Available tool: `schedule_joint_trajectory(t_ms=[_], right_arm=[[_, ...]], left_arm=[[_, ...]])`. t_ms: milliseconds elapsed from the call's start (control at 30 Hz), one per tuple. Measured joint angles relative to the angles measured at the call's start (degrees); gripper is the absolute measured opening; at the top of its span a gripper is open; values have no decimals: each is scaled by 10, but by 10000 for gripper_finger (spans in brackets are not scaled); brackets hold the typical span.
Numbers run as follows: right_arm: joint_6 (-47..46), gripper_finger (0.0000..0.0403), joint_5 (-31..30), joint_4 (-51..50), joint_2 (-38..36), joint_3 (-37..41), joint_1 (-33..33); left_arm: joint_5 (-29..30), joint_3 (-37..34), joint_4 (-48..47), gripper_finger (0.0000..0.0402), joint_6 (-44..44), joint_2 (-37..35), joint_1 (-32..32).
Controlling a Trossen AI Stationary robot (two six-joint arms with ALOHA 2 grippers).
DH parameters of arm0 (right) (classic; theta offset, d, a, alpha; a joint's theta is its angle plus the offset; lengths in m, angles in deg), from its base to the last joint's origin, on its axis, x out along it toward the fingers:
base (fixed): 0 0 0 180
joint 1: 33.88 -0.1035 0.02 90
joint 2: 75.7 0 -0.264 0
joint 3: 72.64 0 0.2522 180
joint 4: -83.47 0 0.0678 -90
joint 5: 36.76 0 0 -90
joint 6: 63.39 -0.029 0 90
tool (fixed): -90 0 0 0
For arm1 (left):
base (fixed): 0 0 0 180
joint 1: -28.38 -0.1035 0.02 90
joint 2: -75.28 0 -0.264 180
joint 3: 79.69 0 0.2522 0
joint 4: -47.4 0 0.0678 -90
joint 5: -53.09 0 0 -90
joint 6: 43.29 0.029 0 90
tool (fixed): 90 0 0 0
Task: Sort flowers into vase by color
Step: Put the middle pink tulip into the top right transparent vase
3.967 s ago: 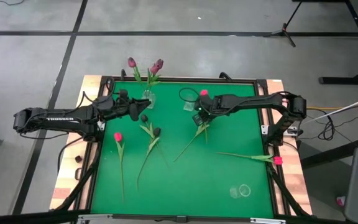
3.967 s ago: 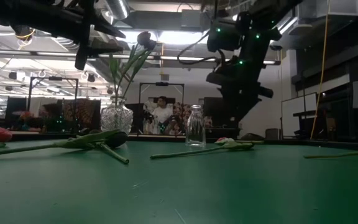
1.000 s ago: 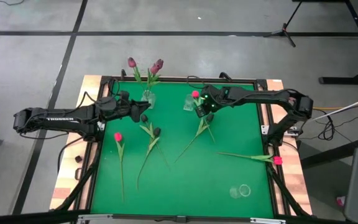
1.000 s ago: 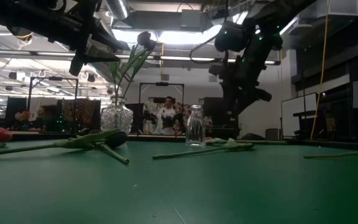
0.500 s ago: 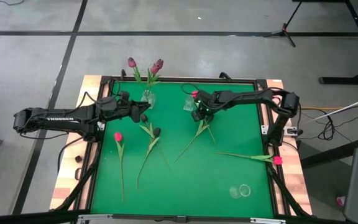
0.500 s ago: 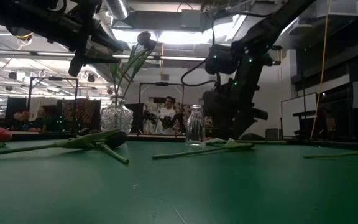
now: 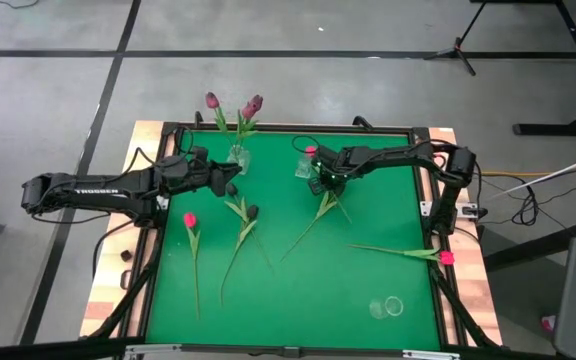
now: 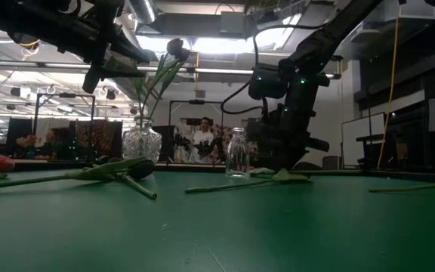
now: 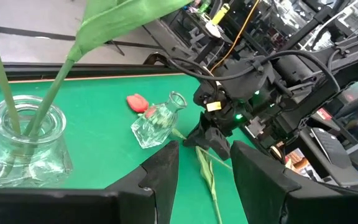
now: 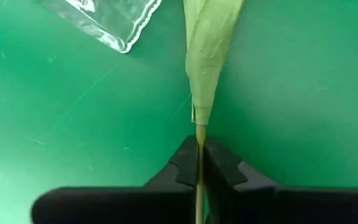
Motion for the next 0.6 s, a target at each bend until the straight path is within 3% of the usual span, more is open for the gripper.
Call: schedule_joint_trajectory(t_ms=[300,600], right_arm=[[-26,10,15,7,-22,1,0],[-30,7,-8,23,-93,1,41]], left_arm=[[0,0,-5,143,0,0,0],[0,0,-20,143,0,0,0]])
